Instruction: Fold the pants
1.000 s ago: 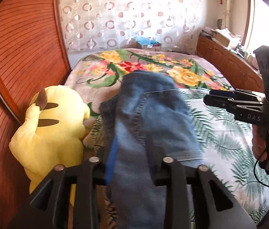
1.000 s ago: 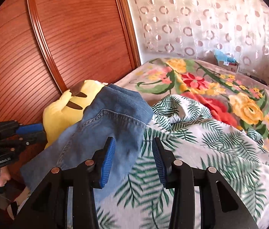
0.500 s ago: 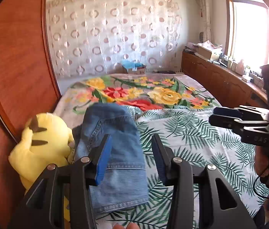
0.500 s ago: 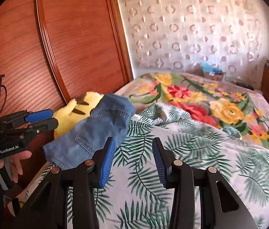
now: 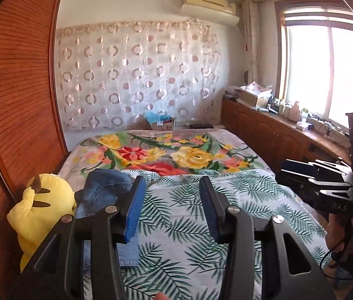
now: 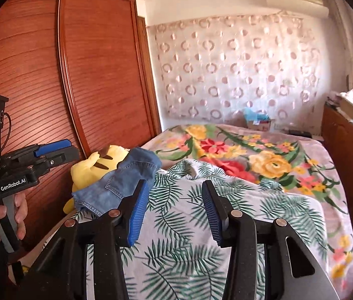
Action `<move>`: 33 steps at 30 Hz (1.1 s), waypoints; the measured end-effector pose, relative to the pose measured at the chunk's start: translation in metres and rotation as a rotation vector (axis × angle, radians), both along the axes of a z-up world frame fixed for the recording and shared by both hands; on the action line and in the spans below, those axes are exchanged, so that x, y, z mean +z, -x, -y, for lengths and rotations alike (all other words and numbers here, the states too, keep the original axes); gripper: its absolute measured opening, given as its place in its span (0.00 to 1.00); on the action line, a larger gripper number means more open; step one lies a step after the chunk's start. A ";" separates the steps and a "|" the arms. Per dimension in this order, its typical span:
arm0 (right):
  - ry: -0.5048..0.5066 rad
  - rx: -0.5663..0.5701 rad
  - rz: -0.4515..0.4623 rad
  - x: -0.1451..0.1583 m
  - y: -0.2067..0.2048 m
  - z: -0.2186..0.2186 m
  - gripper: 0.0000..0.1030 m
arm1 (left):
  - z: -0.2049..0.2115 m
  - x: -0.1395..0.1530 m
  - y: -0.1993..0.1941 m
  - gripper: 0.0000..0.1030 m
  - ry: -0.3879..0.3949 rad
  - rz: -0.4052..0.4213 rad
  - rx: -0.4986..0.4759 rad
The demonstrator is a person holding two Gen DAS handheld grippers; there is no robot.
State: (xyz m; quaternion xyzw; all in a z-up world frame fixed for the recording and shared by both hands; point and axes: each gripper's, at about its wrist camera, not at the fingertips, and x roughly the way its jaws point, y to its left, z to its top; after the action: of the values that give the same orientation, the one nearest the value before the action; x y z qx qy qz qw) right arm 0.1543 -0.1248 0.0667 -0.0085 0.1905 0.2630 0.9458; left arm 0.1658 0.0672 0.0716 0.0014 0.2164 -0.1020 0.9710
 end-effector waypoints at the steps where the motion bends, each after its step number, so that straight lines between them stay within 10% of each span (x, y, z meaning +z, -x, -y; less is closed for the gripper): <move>1: -0.003 -0.006 0.005 0.001 0.008 0.005 0.44 | 0.003 0.002 0.004 0.44 0.002 0.006 0.007; 18: -0.016 -0.187 0.087 0.011 0.119 0.038 0.53 | 0.048 0.000 0.054 0.44 -0.034 0.031 0.105; 33: 0.003 -0.240 0.095 0.009 0.129 0.010 0.54 | 0.053 -0.008 0.072 0.44 -0.043 0.047 0.103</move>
State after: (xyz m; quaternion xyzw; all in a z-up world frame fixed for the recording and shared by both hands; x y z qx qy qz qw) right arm 0.0257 -0.1353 0.0757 0.0005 0.1457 0.1469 0.9784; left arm 0.0936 0.0147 0.0636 0.0134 0.1956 -0.0473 0.9795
